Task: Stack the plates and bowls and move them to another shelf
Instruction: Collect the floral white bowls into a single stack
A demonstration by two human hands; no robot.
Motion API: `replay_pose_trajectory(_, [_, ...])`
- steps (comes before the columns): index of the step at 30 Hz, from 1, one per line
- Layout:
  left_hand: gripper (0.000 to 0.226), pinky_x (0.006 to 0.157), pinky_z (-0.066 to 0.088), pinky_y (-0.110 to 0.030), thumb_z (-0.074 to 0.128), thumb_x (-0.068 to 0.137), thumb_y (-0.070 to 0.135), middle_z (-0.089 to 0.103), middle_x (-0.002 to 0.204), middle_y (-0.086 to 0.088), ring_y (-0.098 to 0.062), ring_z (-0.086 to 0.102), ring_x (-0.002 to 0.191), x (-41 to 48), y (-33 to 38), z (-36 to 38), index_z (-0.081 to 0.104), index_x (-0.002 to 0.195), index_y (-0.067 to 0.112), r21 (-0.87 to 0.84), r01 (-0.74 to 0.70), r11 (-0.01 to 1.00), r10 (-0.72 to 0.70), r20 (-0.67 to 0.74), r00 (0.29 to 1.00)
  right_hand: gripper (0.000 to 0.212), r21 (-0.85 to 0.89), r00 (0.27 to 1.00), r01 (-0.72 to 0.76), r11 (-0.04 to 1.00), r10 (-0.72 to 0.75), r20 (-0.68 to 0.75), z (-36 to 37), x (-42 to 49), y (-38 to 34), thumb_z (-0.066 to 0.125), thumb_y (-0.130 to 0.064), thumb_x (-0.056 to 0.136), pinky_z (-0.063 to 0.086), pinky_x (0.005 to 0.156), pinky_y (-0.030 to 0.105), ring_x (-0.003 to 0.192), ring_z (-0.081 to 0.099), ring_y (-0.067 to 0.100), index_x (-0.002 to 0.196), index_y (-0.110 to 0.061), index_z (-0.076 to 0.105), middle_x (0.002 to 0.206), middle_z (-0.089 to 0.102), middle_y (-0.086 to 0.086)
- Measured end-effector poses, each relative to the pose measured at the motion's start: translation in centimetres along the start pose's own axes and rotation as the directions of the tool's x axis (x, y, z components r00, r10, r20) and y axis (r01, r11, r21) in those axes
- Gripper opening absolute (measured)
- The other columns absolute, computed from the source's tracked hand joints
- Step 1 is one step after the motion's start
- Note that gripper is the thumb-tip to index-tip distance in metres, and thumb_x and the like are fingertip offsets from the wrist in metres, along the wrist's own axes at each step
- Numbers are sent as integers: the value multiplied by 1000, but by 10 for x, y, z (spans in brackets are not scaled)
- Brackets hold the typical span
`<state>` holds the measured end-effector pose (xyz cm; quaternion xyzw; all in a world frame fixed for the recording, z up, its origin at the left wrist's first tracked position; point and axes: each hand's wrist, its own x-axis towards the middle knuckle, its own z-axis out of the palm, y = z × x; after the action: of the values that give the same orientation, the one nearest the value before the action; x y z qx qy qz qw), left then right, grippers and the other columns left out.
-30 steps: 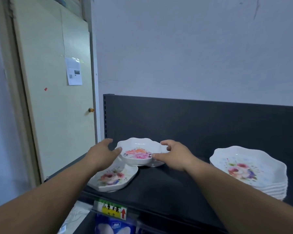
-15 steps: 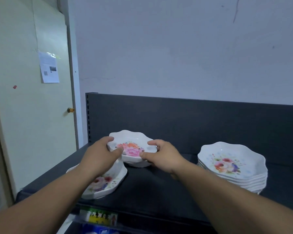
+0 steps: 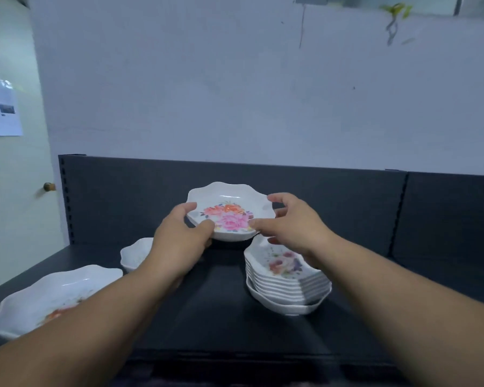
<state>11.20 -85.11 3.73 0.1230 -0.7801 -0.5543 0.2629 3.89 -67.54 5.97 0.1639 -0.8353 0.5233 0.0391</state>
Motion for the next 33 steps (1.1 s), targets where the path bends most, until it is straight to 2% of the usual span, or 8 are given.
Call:
replay_pose_trajectory(5, [51,87,57,-42,57,84,17,63,111,-6,-23,73,84,0,4,36,47,134,17,-197,128,972,-98,157,983,65,-20,997,-69,997,68,-33,-49,-6,11,77,-17,82,62,75,37,79,74,23,140,-15,47,99,66,2])
replay_pose_trajectory(7, [59,89,55,-45,56,79,22,70,95,-5,-20,70,74,-2,2,46,45,136,13,-140,161,977,-125,238,963,63,-42,993,-114,993,112,-43,-62,-9,20,76,-15,81,62,77,39,76,74,23,138,-8,50,97,70,9])
replay_pose_trajectory(10, [66,95,51,-47,52,75,27,63,64,-2,-18,58,58,-9,0,60,42,136,2,-4,163,987,-152,339,929,58,-55,986,-166,985,164,-42,-72,-14,33,74,-9,80,62,73,34,68,69,20,134,-3,51,89,73,16])
replay_pose_trajectory(15, [54,93,53,-42,52,84,24,72,87,1,-19,73,80,-15,-2,76,45,137,12,67,128,989,-142,261,955,49,-83,979,-202,976,201,-31,-72,-16,54,77,-11,74,62,78,38,68,72,19,119,-8,59,82,74,11])
replay_pose_trajectory(20, [81,97,49,-40,52,60,46,70,106,-3,-21,67,99,-11,-7,76,49,134,13,208,90,974,-135,212,968,38,-97,983,-182,978,181,-17,-74,-15,55,79,-17,75,61,82,39,77,76,20,108,-13,61,83,75,7])
replay_pose_trajectory(23, [82,98,49,-41,51,58,47,67,115,-7,-24,64,106,-10,-9,75,50,133,14,244,77,967,-127,196,972,30,-117,985,-172,978,171,-15,-76,-17,54,77,-17,76,61,81,38,75,76,19,103,-14,63,87,73,3])
replay_pose_trajectory(28, [56,94,50,-40,57,80,38,69,98,-2,-23,65,98,-12,-11,74,49,132,19,287,34,957,-89,183,979,27,-105,988,-150,983,146,-43,-74,-17,48,76,-17,78,62,69,30,68,74,15,102,-14,64,97,68,1])
replay_pose_trajectory(33, [47,98,48,-41,55,86,41,59,126,3,-22,63,106,-13,-15,63,51,130,26,287,-25,958,-7,111,994,29,-124,995,-97,987,93,-42,-62,-17,37,75,-20,80,60,65,28,69,73,13,107,-16,65,100,68,0])
